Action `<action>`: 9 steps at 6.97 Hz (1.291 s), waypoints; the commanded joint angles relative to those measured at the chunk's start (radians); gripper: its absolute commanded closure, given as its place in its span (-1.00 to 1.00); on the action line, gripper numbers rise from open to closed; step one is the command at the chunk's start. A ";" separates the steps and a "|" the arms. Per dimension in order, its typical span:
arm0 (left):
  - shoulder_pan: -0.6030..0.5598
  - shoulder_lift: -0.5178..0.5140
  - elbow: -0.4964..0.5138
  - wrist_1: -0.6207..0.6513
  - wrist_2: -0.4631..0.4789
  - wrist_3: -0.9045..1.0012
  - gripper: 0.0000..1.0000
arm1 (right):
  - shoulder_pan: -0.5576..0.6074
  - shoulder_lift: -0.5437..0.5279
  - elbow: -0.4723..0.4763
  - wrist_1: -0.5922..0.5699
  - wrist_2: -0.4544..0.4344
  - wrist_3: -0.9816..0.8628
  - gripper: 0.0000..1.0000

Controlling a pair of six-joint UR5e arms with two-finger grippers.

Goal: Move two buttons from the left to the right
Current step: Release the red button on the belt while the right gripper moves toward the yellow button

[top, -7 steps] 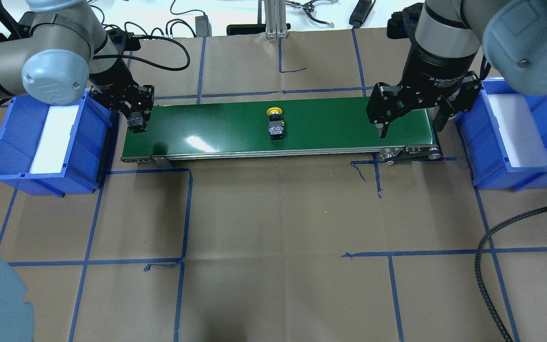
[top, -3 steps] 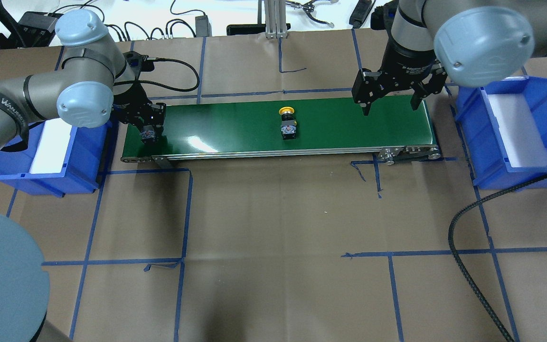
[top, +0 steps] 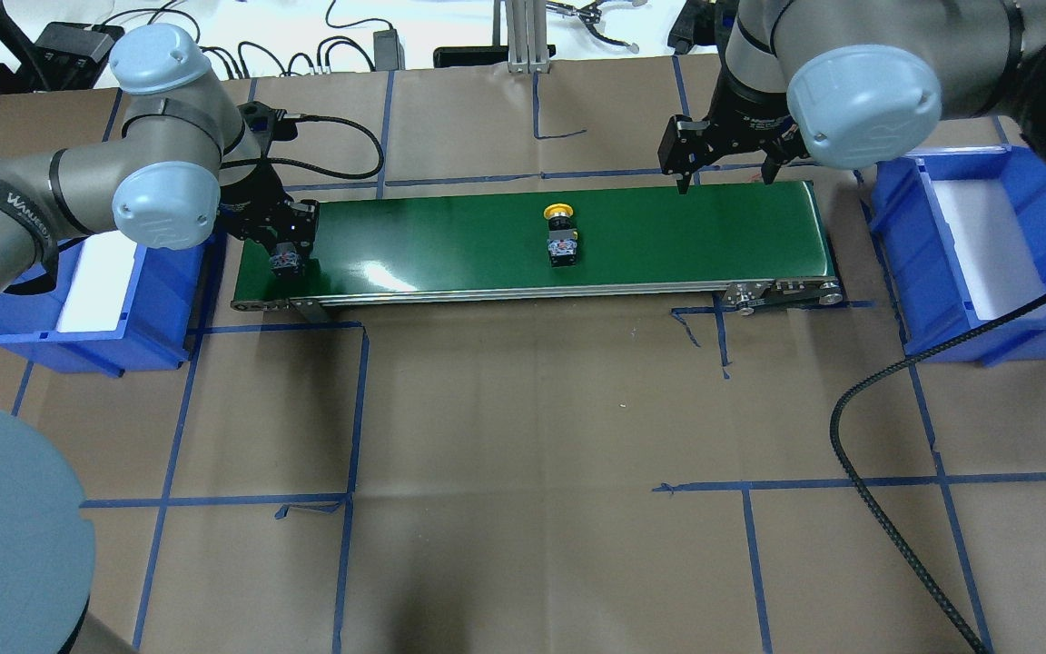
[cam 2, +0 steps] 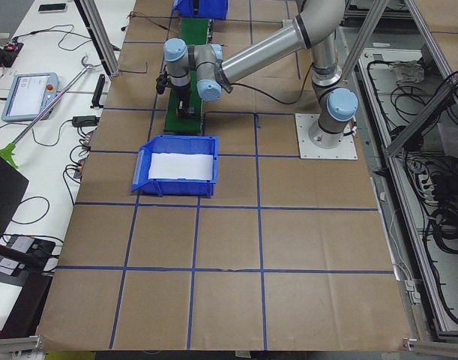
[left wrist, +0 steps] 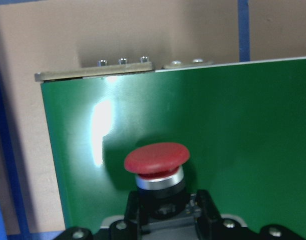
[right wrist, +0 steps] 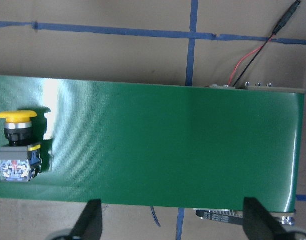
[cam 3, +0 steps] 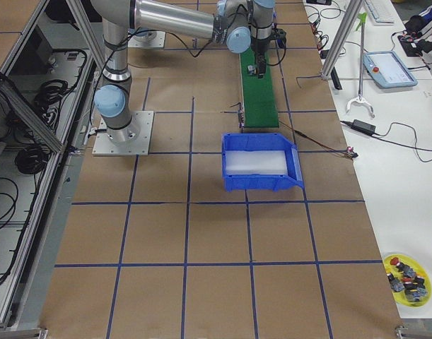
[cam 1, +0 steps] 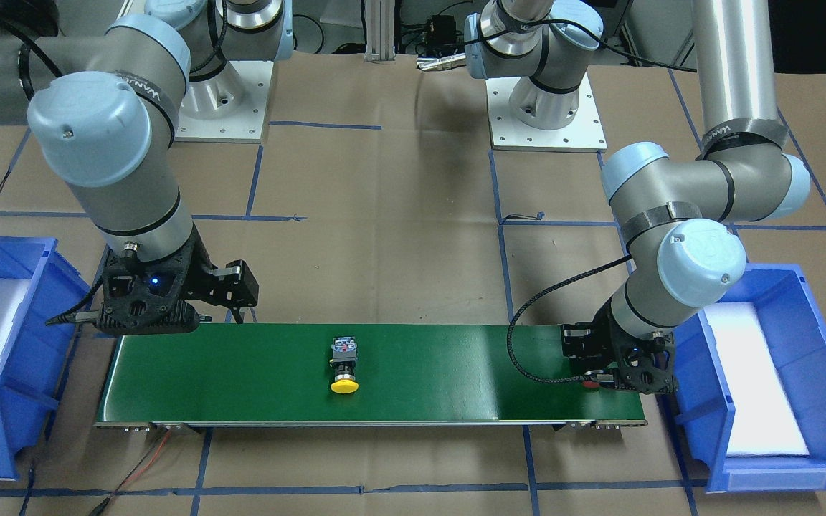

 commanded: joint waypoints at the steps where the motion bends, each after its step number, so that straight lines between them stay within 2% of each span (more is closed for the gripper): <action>1: 0.000 0.013 0.033 -0.008 0.003 -0.005 -0.99 | -0.017 0.033 0.001 -0.045 0.013 0.003 -0.99; 3: 0.001 0.055 0.084 -0.075 0.004 -0.005 -1.00 | -0.027 0.027 0.007 -0.052 0.065 0.002 -0.99; 6: 0.000 0.175 0.165 -0.351 0.007 -0.005 -1.00 | -0.057 0.010 0.008 -0.016 0.058 0.000 -1.00; 9: -0.046 0.328 0.141 -0.491 0.007 -0.046 -1.00 | -0.067 0.021 0.014 0.021 0.059 0.003 -1.00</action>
